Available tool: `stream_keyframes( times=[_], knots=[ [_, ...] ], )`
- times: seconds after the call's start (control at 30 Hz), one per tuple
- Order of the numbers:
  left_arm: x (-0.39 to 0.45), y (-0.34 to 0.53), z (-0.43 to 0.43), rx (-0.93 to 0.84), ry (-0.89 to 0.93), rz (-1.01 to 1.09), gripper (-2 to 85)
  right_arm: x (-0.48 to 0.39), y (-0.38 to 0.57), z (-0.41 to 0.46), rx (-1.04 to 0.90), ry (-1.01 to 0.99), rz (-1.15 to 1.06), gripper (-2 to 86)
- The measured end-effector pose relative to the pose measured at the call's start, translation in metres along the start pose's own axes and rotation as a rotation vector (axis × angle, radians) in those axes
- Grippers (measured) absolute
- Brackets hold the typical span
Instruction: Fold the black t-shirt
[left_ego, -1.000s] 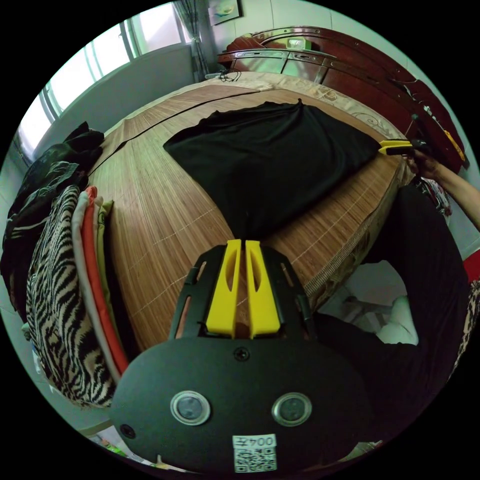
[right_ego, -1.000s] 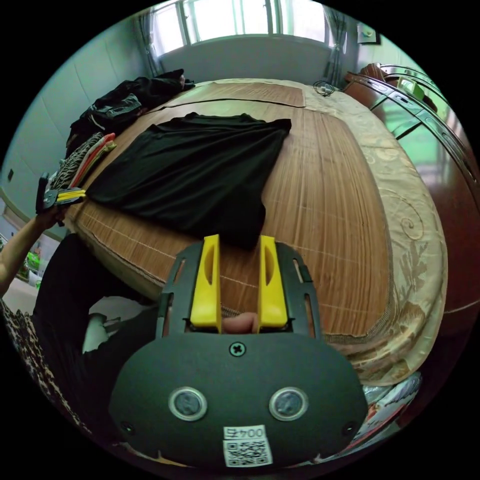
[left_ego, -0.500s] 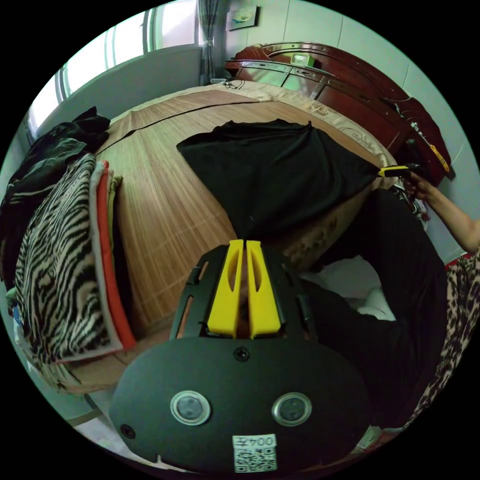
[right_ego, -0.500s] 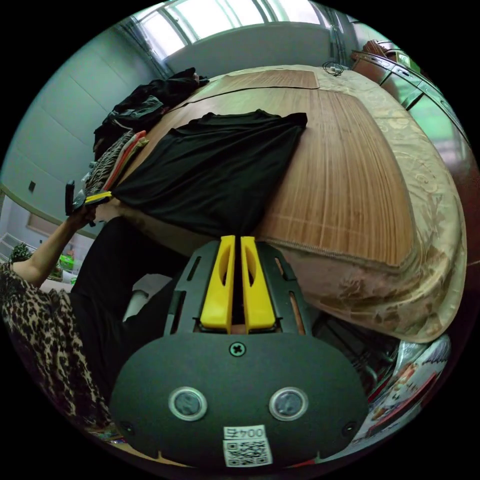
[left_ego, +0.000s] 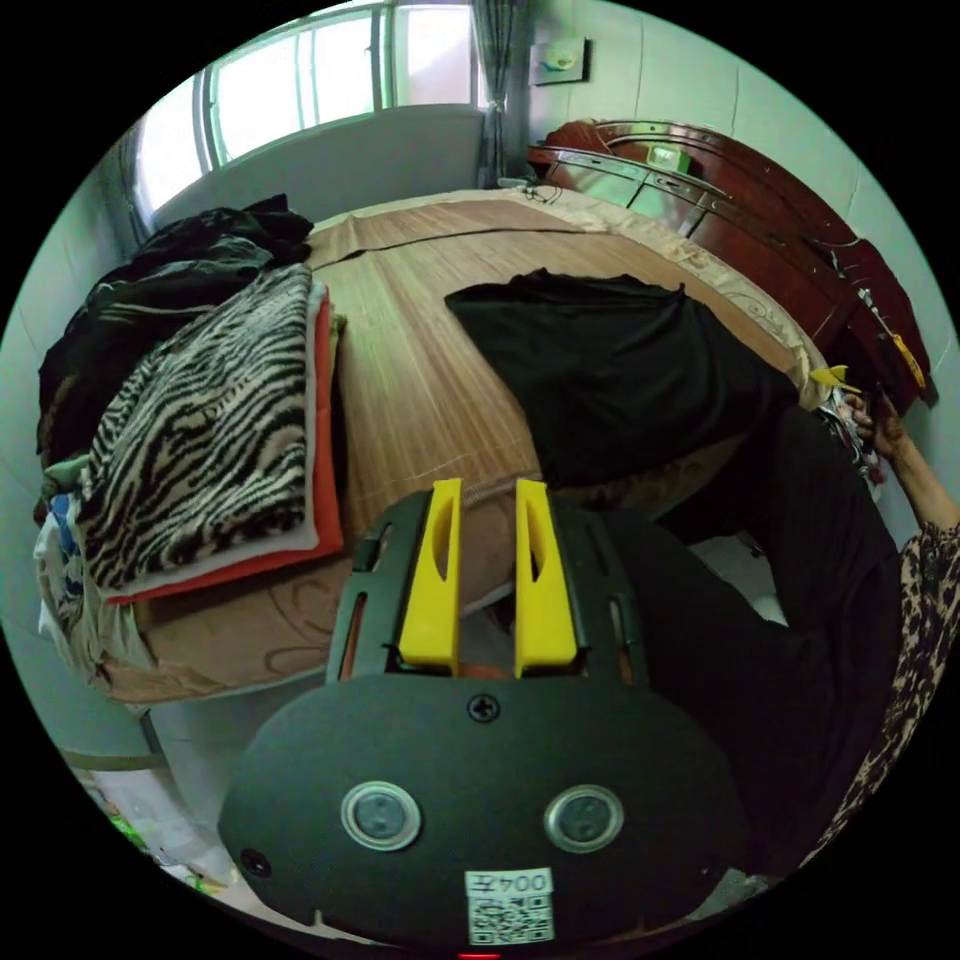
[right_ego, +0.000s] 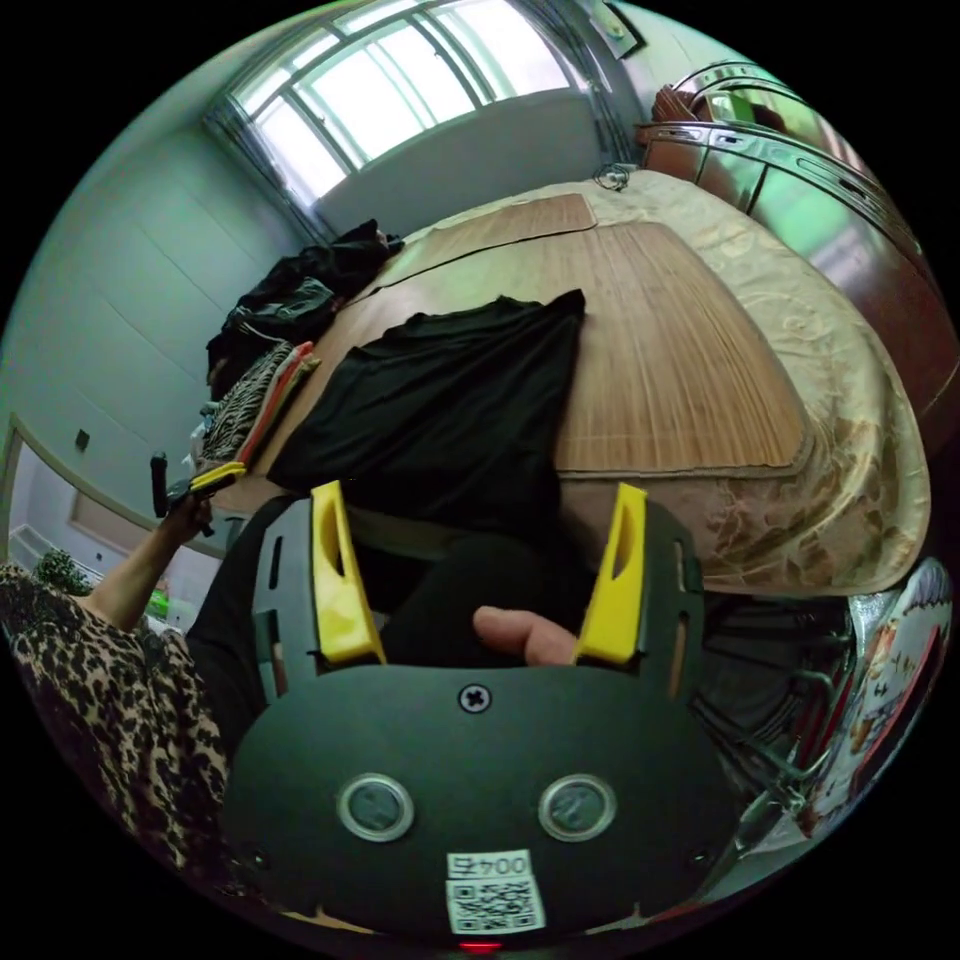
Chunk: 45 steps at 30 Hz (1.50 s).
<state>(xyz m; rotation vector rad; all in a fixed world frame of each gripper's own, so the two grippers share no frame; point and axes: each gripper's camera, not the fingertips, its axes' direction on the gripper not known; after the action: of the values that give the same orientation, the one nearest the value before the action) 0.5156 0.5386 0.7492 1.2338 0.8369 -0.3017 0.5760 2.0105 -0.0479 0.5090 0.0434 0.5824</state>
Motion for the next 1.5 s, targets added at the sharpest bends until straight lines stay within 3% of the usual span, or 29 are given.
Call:
stream_keyframes(
  times=[0.13,0.23,0.4,0.53,0.83,1.27,1.5],
  knots=[
    [0.027,-0.031,0.009,0.038,0.059,0.026,9.2,-0.012,-0.019,0.023,-0.045,-0.011,0.029,32.2],
    [0.045,-0.052,0.023,0.049,0.101,0.031,9.3,-0.02,-0.037,0.043,-0.117,-0.007,0.052,32.4],
    [0.09,-0.099,0.055,0.032,0.107,0.096,8.1,-0.039,-0.052,0.069,-0.199,0.02,-0.016,29.7],
    [0.109,-0.144,0.073,0.031,0.128,0.146,7.6,-0.044,-0.044,0.072,-0.126,-0.007,-0.078,27.8],
    [0.137,-0.236,0.128,-0.017,0.135,0.252,6.7,-0.023,-0.035,0.072,-0.059,-0.046,0.036,26.9],
    [0.172,-0.313,0.201,-0.082,0.108,0.29,1.5,-0.05,-0.047,0.102,-0.165,0.197,0.041,21.0],
    [0.18,-0.349,0.229,-0.095,0.097,0.282,0.8,-0.054,-0.048,0.105,-0.163,0.167,0.038,21.4]
  ],
)
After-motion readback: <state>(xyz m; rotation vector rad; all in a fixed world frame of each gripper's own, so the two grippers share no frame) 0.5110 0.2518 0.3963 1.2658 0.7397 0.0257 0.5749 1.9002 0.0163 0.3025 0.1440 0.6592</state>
